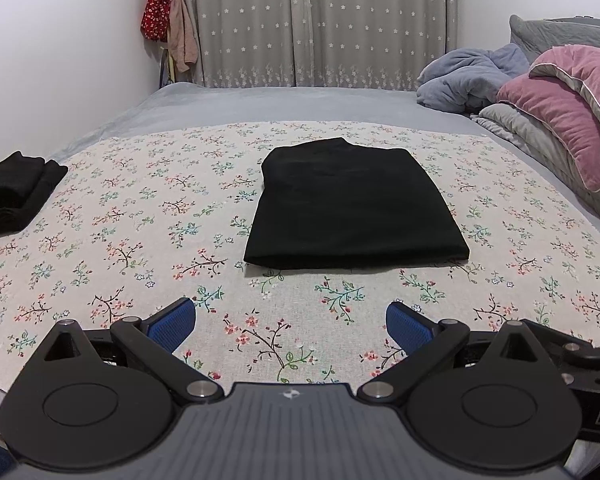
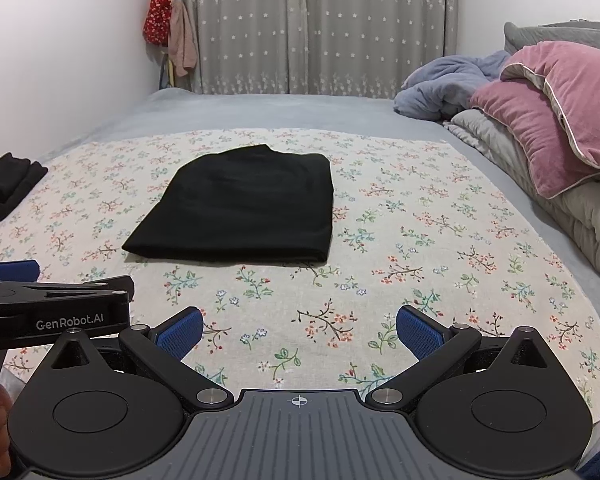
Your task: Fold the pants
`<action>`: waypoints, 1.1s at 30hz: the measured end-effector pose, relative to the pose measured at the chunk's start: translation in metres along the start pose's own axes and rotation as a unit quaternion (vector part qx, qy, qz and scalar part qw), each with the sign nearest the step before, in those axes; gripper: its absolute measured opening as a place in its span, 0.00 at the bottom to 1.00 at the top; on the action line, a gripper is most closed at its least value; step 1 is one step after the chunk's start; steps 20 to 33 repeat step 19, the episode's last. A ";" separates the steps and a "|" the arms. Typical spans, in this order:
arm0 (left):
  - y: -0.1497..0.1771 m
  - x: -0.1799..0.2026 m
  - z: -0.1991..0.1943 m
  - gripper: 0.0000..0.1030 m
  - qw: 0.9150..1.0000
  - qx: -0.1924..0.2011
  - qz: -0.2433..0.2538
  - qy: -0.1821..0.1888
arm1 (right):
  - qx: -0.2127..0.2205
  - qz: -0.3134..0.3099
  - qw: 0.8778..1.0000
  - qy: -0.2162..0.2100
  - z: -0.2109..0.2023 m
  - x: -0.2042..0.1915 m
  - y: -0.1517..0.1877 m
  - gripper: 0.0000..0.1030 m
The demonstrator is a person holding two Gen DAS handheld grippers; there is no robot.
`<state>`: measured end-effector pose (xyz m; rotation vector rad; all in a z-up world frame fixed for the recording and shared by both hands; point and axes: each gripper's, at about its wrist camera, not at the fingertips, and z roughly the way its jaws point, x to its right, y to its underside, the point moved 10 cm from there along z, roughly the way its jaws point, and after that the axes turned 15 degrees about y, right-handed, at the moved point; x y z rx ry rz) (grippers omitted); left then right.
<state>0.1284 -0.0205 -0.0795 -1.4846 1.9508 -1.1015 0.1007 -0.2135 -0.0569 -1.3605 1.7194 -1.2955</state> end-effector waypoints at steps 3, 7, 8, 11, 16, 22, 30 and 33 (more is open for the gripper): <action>0.000 0.001 -0.001 1.00 1.000 0.003 0.001 0.001 | 0.000 0.000 1.000 0.000 0.000 0.000 0.000 1.00; 0.000 0.001 -0.001 1.00 1.000 0.002 0.000 0.000 | 0.000 0.000 1.000 0.000 0.000 0.000 0.000 1.00; 0.000 0.001 -0.001 1.00 1.000 0.002 -0.001 0.000 | 0.000 0.000 1.000 0.001 0.000 0.000 0.000 1.00; 0.000 0.001 -0.001 1.00 1.000 0.002 -0.001 0.000 | 0.000 0.001 1.000 0.000 0.000 0.000 0.000 1.00; 0.000 0.001 -0.001 1.00 1.000 0.002 0.000 0.000 | 0.000 0.000 1.000 0.001 0.000 0.000 0.000 1.00; 0.000 0.002 -0.001 1.00 1.000 0.002 0.000 0.000 | 0.000 0.000 1.000 0.001 0.000 0.000 0.000 1.00; 0.000 0.002 -0.001 1.00 1.000 0.002 0.000 0.000 | 0.000 0.000 1.000 0.001 0.000 0.000 0.000 1.00; 0.000 0.002 -0.001 1.00 1.000 0.002 0.000 0.000 | 0.000 0.000 1.000 0.001 0.000 0.000 0.000 1.00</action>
